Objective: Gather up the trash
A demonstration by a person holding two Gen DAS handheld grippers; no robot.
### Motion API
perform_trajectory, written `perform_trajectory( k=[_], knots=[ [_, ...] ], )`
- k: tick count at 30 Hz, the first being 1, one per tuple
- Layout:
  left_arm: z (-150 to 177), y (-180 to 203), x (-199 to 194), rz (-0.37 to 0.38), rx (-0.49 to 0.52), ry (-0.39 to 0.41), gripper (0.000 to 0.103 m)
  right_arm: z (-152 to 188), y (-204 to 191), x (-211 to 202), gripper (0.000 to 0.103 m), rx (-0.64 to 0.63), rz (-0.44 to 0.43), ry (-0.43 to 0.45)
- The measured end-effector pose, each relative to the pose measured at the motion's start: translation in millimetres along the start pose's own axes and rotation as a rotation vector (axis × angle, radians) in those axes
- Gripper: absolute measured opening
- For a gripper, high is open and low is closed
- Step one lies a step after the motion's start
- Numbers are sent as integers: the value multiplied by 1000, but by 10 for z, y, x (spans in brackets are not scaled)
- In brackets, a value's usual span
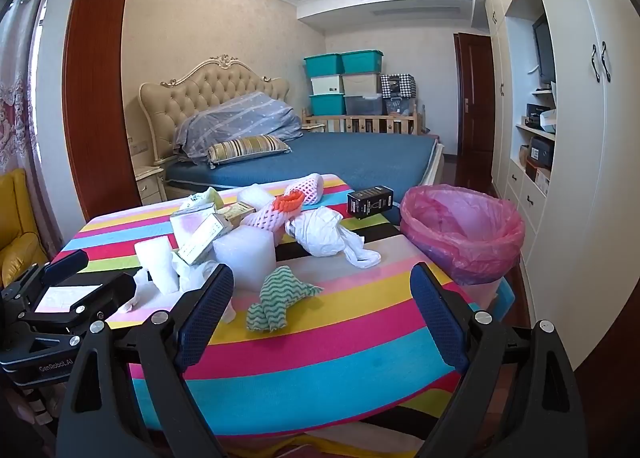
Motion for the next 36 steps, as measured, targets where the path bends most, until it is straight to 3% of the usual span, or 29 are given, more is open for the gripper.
perform_trajectory(
  k=[36],
  knots=[
    [14, -41, -1, 0, -13, -2, 99, 33, -66, -8, 85, 3, -3, -6]
  ],
)
Point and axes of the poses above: each gripper's, at about its wrist camera, not at the fingertips, and x roughly the way its jaws point, y to its right, z to its underside, the point moved 4 cm from there along x, roughly the way its jaws point, and after that the axes turned 10 degrees about y, right-handed, at the moved point
